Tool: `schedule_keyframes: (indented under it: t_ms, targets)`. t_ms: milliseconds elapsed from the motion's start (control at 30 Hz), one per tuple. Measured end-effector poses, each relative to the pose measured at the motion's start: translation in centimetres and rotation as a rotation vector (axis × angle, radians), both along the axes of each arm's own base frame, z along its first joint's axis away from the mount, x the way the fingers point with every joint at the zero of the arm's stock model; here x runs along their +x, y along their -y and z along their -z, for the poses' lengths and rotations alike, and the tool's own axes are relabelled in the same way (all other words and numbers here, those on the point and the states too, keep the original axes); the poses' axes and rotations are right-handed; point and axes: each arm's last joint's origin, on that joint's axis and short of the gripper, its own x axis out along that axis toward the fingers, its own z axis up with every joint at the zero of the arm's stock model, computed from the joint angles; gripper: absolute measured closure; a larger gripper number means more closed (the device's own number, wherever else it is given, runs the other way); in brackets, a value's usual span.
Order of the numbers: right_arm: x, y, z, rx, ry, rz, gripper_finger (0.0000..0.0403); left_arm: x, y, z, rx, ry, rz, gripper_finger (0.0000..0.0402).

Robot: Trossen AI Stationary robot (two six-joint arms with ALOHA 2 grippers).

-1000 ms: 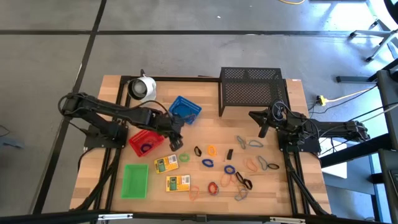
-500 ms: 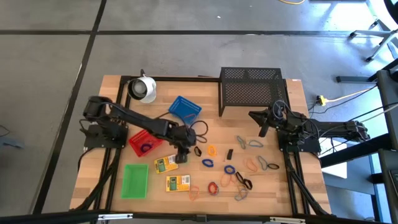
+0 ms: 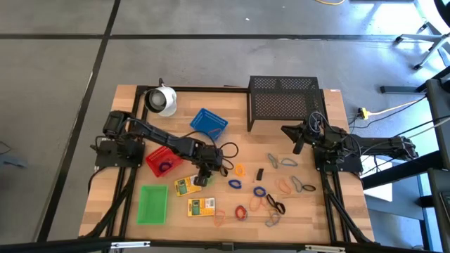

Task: Pick & Place Office Desk Supplies
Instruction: Put the green spring keychain into the red bin

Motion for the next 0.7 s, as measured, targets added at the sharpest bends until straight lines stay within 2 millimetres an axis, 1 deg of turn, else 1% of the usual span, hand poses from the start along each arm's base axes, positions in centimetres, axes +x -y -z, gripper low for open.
schedule_keyframes:
  t_ms: [200,367,433,500,700]
  targets:
    - [0.0,0.0,0.1,0.0,-0.011,0.0,0.0353,0.0,0.1,-0.1,-0.03,-0.011,-0.039,0.0272]
    - [0.0,0.0,0.2,0.001,-0.017,-0.011,0.0353,1.1,0.4,-1.5,-0.086,0.025,-0.134,0.0275]
    - [0.0,-0.1,0.2,0.004,-0.016,-0.035,0.0353,1.5,0.8,-2.2,-0.097,0.046,-0.116,0.0277]
    - [0.1,-0.2,0.2,0.009,-0.017,-0.072,0.0353,1.7,1.4,-2.7,-0.122,0.054,-0.062,0.0278]
    - [0.1,-0.5,0.2,0.021,-0.016,-0.166,0.0353,0.5,3.3,-2.3,-0.099,-0.039,0.001,0.0277]
